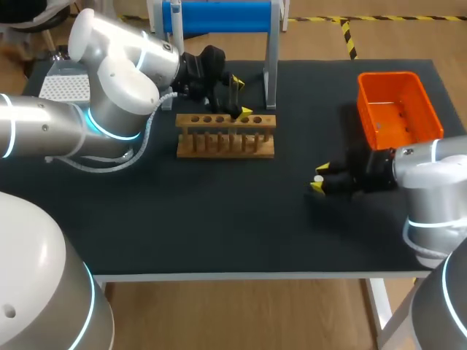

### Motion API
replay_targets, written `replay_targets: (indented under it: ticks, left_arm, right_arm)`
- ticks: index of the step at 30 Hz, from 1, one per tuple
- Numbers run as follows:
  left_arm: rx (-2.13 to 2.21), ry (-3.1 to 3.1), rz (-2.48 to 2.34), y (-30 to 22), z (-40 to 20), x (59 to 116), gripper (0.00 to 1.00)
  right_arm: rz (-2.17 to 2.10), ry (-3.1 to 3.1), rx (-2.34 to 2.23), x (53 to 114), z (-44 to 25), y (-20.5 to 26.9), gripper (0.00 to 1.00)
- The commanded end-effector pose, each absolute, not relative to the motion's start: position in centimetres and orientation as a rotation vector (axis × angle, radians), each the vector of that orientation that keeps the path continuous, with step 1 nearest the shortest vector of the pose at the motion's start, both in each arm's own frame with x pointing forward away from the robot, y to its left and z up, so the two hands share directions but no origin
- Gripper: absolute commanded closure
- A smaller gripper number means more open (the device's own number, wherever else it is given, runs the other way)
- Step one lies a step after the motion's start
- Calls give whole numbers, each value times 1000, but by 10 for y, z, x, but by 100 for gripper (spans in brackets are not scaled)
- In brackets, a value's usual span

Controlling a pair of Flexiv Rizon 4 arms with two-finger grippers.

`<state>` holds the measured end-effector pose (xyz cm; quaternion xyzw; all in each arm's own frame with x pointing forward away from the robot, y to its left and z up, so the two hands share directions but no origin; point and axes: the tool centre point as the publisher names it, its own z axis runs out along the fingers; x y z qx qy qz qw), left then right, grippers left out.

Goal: Invert the test tube, pick up the pipette, mount the tip to pipette, aspirate from beaker and dispense into the tube, eject the tip, return the pipette, and cap with the stopper.

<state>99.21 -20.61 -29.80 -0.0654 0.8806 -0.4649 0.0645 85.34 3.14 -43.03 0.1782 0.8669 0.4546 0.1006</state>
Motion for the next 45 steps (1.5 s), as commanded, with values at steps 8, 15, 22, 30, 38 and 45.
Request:
replay_targets:
  ticks: [8, 15, 22, 30, 38, 45]
  left_arm:
    - [-197, 2654, -1406, -206, -299, 992, 0]
    - [-197, 2654, -1406, -206, -299, 992, 0]
    - [-197, 2654, -1406, -206, -299, 992, 0]
    - [-197, 2654, -1406, -206, -299, 992, 0]
    - [-197, 2654, -1406, -206, -299, 992, 0]
    - [-197, 2654, -1406, -206, -299, 992, 0]
  right_arm:
    - [1337, 2559, 536, 853, -431, 32, 64]
    - [1328, 2560, 543, 853, -432, 31, 64]
    - [1323, 2558, 544, 853, -432, 31, 93]
    - [1317, 2560, 547, 853, -431, 30, 100]
    - [1348, 2544, 516, 859, -407, 26, 100]
    - [1387, 2580, 453, 882, -359, 23, 100]
